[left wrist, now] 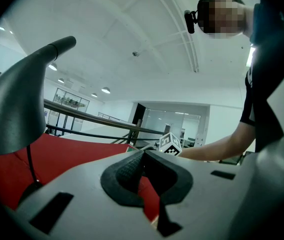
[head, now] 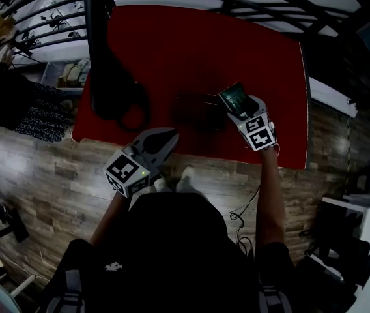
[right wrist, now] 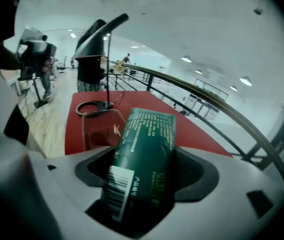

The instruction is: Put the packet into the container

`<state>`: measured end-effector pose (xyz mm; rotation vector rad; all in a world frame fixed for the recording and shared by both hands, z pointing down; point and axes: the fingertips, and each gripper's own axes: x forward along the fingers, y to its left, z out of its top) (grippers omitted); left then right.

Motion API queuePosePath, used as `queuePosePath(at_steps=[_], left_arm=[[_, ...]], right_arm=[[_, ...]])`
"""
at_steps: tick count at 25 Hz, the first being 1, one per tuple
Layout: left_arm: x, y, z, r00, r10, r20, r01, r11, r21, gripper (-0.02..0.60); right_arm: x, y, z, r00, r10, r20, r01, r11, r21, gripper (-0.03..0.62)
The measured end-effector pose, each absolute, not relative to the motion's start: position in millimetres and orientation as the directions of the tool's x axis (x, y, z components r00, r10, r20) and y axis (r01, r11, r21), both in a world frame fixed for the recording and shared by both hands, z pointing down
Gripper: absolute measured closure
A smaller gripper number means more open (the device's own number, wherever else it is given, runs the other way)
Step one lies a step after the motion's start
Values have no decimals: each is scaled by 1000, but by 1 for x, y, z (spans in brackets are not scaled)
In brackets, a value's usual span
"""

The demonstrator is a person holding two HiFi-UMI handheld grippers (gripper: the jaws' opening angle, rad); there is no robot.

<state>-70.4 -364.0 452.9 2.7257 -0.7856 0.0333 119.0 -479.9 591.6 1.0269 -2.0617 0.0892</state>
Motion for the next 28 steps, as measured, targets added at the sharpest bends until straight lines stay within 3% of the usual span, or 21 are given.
queuePosePath(at_steps=[5, 11, 20, 28], left_arm=[[-78, -363, 453, 830, -550, 93, -554, -792, 257, 572], [-93, -363, 451, 797, -595, 101, -599, -761, 247, 572], [-125, -360, 453, 737, -665, 116, -671, -701, 243, 572], [-131, -354, 455, 731, -673, 117, -677, -693, 246, 572]], right_arm=[[56, -469, 582, -514, -457, 726, -431, 869, 242, 215], [5, -460, 599, -565, -271, 779, -224, 959, 171, 215], [-36, -454, 623, -553, -150, 819, -65, 988, 138, 215], [-42, -458, 647, -531, -128, 838, -41, 991, 125, 215]])
